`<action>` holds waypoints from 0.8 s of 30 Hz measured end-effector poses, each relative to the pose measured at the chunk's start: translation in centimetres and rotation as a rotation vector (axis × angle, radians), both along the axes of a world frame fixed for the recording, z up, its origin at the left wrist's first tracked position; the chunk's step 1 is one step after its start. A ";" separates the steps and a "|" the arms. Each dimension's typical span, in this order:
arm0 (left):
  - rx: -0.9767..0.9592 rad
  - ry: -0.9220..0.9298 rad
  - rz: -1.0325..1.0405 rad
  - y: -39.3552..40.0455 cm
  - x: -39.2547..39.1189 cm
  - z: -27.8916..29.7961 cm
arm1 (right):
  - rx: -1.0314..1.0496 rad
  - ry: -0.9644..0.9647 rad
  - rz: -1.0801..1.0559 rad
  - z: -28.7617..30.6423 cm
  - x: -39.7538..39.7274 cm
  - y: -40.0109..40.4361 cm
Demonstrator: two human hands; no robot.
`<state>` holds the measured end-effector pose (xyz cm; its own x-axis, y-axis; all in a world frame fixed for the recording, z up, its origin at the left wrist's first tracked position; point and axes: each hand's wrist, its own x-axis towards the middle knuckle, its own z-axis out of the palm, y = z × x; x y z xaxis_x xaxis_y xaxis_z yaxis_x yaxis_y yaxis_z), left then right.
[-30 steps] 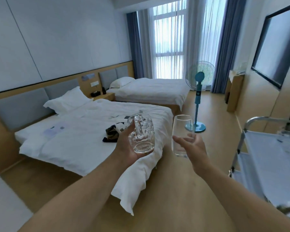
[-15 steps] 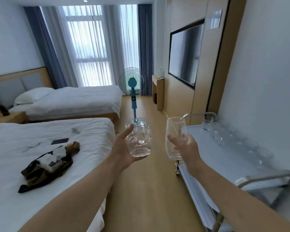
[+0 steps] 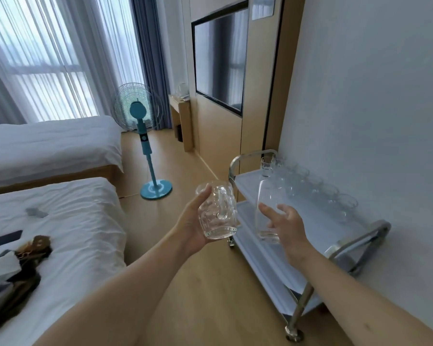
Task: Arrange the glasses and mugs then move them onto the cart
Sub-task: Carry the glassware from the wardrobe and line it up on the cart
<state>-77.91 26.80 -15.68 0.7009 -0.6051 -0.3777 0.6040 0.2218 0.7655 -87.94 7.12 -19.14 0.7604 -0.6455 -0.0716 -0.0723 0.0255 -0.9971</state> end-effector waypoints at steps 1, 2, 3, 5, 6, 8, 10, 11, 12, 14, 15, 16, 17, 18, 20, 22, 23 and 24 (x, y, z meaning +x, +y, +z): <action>0.016 -0.011 -0.015 -0.6 0.8 -0.1 | 0.005 0.001 -0.011 -0.2 0.8 -0.6; 0.036 -0.030 -0.028 -1.2 1.6 -0.1 | 0.012 0.000 -0.022 -0.4 1.7 -1.2; 0.055 -0.053 -0.039 -1.8 2.5 0.0 | 0.023 -0.002 -0.029 -0.6 2.7 -1.8; 0.112 -0.120 -0.069 -3.3 4.8 -0.1 | 0.060 -0.007 -0.043 -0.9 4.7 -3.2; 0.138 -0.159 -0.091 -4.0 5.9 0.0 | 0.073 -0.008 -0.044 -1.1 5.8 -4.0; 0.178 -0.244 -0.147 -5.6 8.3 0.4 | 0.089 -0.010 -0.049 -1.4 8.0 -5.7; 0.213 -0.329 -0.161 -7.1 10.3 0.8 | 0.095 -0.019 -0.065 -1.5 10.2 -7.3; 0.225 -0.362 -0.160 -7.9 11.2 1.1 | 0.094 -0.024 -0.065 -1.4 11.3 -8.2; 0.231 -0.385 -0.165 -8.7 11.9 1.5 | 0.085 -0.027 -0.065 -1.3 12.2 -9.0; 0.224 -0.422 -0.194 -10.6 13.3 2.0 | 0.062 -0.028 -0.062 -1.2 13.9 -10.6; 0.228 -0.441 -0.202 -11.6 14.1 2.1 | 0.058 -0.031 -0.061 -1.3 14.6 -11.4; 0.237 -0.453 -0.202 -12.5 14.9 2.0 | 0.057 -0.032 -0.062 -1.3 15.1 -12.2; 0.245 -0.455 -0.201 -13.4 15.8 1.9 | 0.058 -0.031 -0.065 -1.4 15.7 -13.0; 0.260 -0.456 -0.213 -14.3 16.6 1.7 | 0.063 -0.029 -0.070 -1.6 16.2 -13.8; 0.317 -0.440 -0.235 -16.1 18.5 0.7 | 0.081 -0.017 -0.082 -2.0 17.1 -15.0; 0.371 -0.437 -0.253 -18.0 20.5 -0.4 | 0.096 0.005 -0.102 -2.8 17.9 -16.4; 0.402 -0.453 -0.271 -19.1 21.5 -1.0 | 0.100 0.022 -0.114 -3.4 18.3 -17.1; 0.436 -0.485 -0.303 -20.1 22.4 -1.5 | 0.102 0.038 -0.126 -4.0 18.5 -17.8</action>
